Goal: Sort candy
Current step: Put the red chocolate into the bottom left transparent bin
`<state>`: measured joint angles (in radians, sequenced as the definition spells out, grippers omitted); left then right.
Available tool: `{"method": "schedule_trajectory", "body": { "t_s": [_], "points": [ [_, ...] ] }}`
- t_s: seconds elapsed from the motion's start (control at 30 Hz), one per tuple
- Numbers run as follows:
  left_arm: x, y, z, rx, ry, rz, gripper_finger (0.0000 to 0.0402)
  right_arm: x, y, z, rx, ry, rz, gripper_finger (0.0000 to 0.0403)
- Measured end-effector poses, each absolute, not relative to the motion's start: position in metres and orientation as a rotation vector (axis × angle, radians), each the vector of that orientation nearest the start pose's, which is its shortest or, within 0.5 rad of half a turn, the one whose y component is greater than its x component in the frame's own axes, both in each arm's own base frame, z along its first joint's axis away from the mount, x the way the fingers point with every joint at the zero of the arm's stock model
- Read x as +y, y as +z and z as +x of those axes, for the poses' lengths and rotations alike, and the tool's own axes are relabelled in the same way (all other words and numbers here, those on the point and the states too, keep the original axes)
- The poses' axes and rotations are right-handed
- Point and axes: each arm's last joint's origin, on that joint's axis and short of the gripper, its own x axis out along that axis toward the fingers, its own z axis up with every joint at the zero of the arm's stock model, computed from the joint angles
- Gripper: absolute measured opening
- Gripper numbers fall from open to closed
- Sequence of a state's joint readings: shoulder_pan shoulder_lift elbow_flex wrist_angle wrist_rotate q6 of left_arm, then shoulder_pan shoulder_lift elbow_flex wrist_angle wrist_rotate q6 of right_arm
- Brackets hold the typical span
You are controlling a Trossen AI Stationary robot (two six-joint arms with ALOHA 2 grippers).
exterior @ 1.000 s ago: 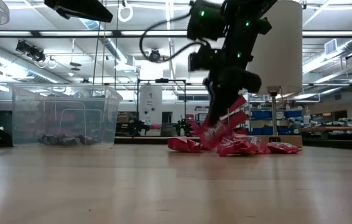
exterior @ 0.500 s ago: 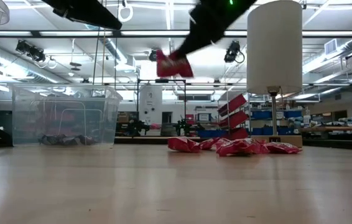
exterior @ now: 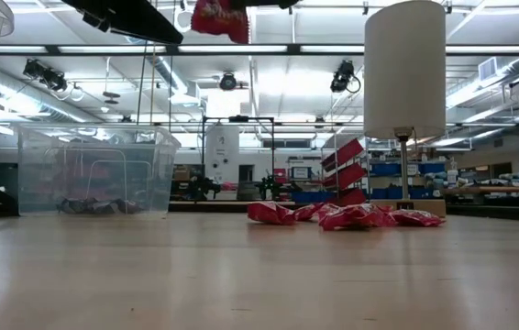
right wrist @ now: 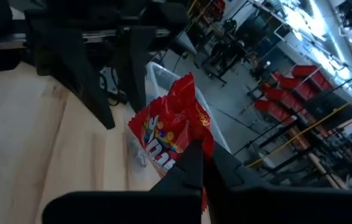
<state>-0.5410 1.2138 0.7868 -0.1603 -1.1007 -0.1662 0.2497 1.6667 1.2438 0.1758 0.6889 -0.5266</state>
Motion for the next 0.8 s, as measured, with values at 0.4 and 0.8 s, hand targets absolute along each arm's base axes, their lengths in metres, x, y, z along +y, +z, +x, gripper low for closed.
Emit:
{"method": "schedule_trajectory", "body": {
  "t_s": [0.4, 0.8],
  "points": [
    [-0.099, 0.268, 0.229, 0.283, 0.592, 0.208, 0.0172, 0.075, 0.305, 0.376, 0.278, -0.385, -0.663, 0.0000],
    [-0.094, 0.278, 0.238, 0.235, 0.545, 0.212, 0.0172, 0.075, 0.304, 0.376, 0.285, -0.374, -0.670, 0.0000]
  ]
}}
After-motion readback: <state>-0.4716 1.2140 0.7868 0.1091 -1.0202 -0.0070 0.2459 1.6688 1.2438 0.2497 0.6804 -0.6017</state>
